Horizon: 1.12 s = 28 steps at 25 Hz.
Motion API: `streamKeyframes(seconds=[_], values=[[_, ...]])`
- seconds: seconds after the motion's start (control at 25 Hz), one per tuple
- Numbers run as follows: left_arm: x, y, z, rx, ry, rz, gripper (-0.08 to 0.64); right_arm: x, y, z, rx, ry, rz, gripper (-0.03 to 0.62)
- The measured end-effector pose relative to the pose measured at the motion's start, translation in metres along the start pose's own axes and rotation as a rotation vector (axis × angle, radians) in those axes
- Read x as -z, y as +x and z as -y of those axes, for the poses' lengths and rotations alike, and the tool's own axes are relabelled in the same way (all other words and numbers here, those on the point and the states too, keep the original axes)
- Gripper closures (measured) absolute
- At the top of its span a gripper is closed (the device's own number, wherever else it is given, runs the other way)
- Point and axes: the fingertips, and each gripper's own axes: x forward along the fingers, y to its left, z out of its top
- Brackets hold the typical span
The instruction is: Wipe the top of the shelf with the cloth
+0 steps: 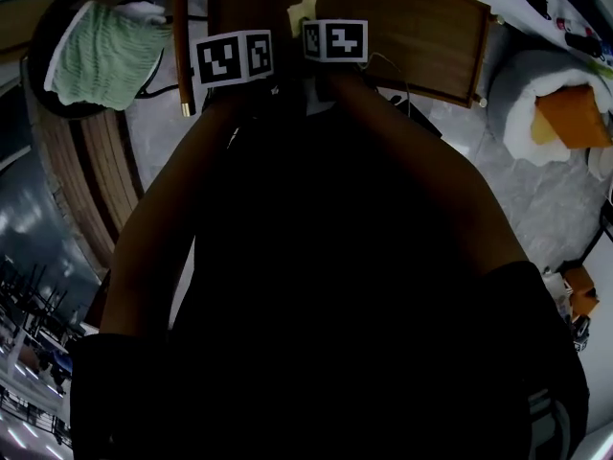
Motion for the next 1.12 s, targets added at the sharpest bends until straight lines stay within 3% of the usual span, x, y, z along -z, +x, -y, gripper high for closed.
streamKeyframes(seconds=[0.2, 0.48, 0.72, 1.12], values=[[-0.006, -0.039, -0.049, -0.046, -0.032, 0.016, 0.549, 0.02, 0.046, -0.074, -0.116, -0.021, -0.072, 0.543], [-0.006, -0.071, -0.088, -0.071, -0.084, 0.064, 0.549, 0.032, 0.085, -0.136, -0.174, -0.073, -0.091, 0.543], [0.002, -0.075, -0.101, -0.075, -0.095, 0.057, 0.549, 0.058, 0.099, -0.139, -0.153, -0.073, -0.18, 0.543], [0.005, -0.063, -0.096, -0.053, -0.109, 0.032, 0.549, 0.057, 0.093, -0.127, -0.118, -0.101, -0.198, 0.543]])
